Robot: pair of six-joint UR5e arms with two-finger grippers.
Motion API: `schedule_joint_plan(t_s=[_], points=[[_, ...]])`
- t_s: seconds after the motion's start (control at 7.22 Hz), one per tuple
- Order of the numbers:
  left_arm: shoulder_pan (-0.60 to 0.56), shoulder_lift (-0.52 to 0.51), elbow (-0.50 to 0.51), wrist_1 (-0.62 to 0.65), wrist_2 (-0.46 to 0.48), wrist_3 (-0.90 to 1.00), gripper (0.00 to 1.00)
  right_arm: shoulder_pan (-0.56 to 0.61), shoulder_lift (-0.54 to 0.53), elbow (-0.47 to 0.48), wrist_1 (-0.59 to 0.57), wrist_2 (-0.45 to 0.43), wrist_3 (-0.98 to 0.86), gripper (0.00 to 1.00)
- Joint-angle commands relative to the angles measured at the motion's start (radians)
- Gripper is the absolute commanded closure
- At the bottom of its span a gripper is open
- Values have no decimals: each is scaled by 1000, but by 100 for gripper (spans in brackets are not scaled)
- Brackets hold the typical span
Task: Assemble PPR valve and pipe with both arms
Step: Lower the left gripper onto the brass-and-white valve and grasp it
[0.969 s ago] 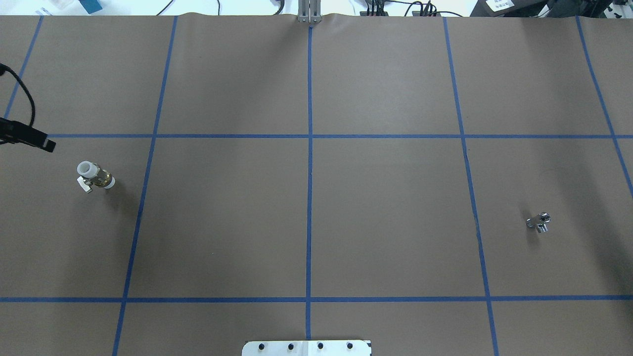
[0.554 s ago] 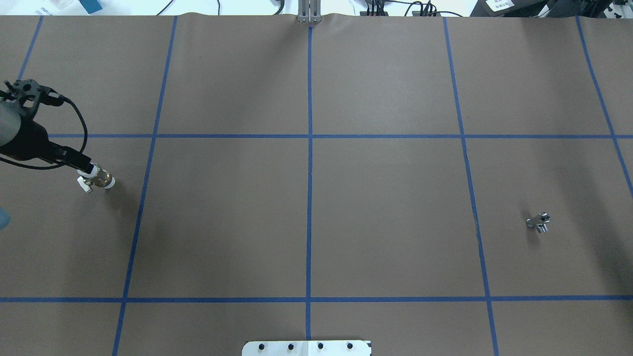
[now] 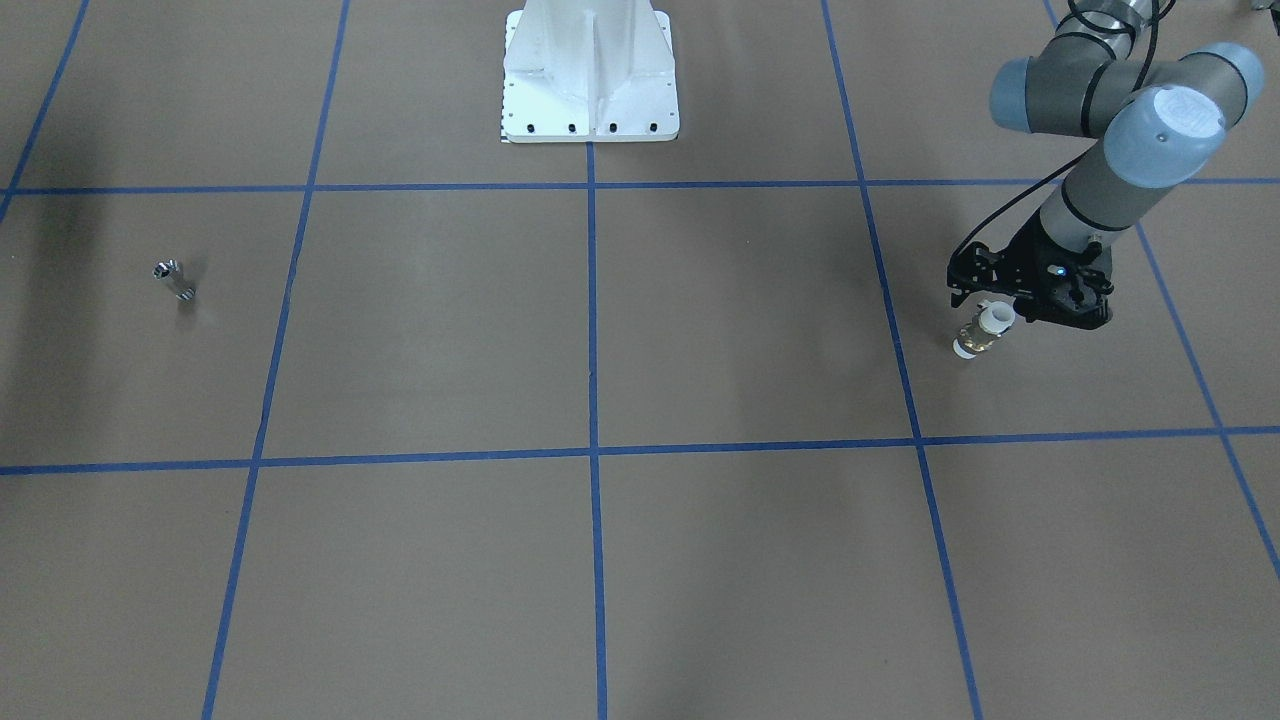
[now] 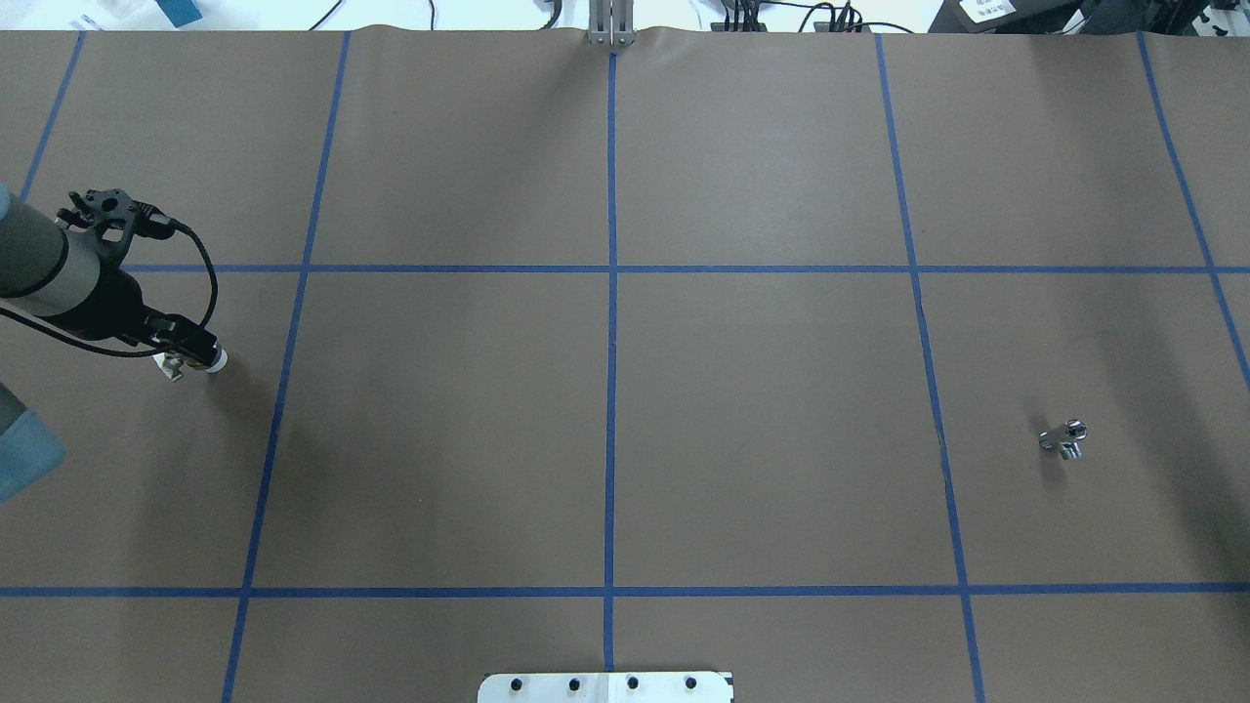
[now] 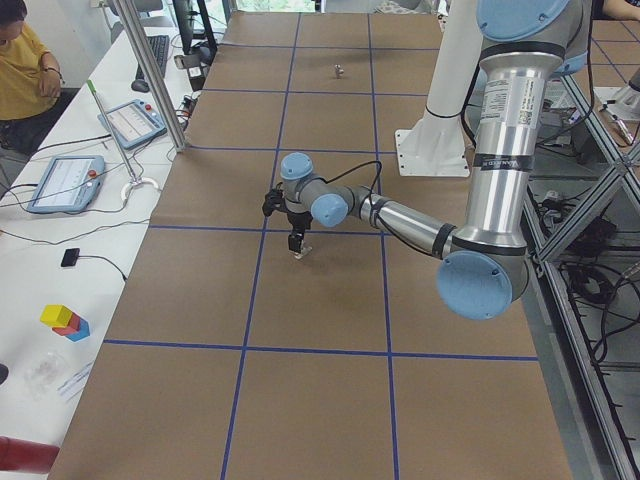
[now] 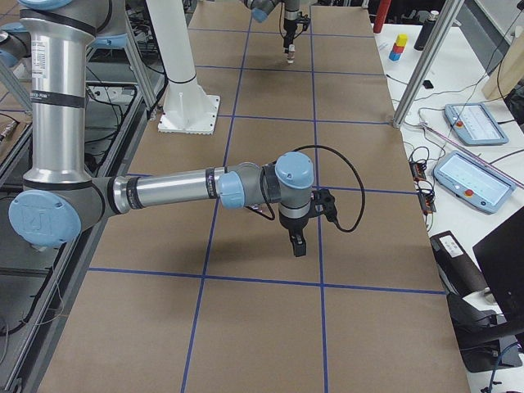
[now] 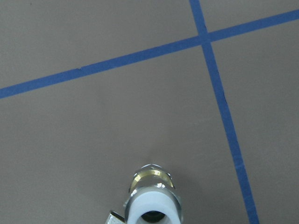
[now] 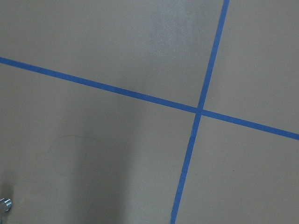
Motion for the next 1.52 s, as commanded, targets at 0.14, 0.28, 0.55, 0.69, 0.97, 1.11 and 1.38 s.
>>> schedule_joint_plan(t_s=[0.14, 0.28, 0.55, 0.69, 0.97, 1.11, 1.38], points=[[2, -41, 44, -2, 2, 0, 8, -3, 0, -4, 1, -1, 0, 0], [2, -42, 44, 0, 0, 1, 31, -3, 0, -4, 1, -1, 0, 0], [2, -29, 41, -2, 3, 3, 70, -5, 0, -4, 1, -1, 0, 0], [-3, -25, 35, -2, 3, 3, 85, -5, 0, -4, 1, -1, 0, 0], [-6, -30, 1, 24, -12, 1, 100, -5, 0, -4, 1, -1, 0, 0], [-2, -57, -64, 164, -12, 0, 100, -6, 0, -3, 3, -1, 0, 0], [17, -279, -115, 442, -13, -79, 100, -6, 0, -4, 1, -1, 0, 0]])
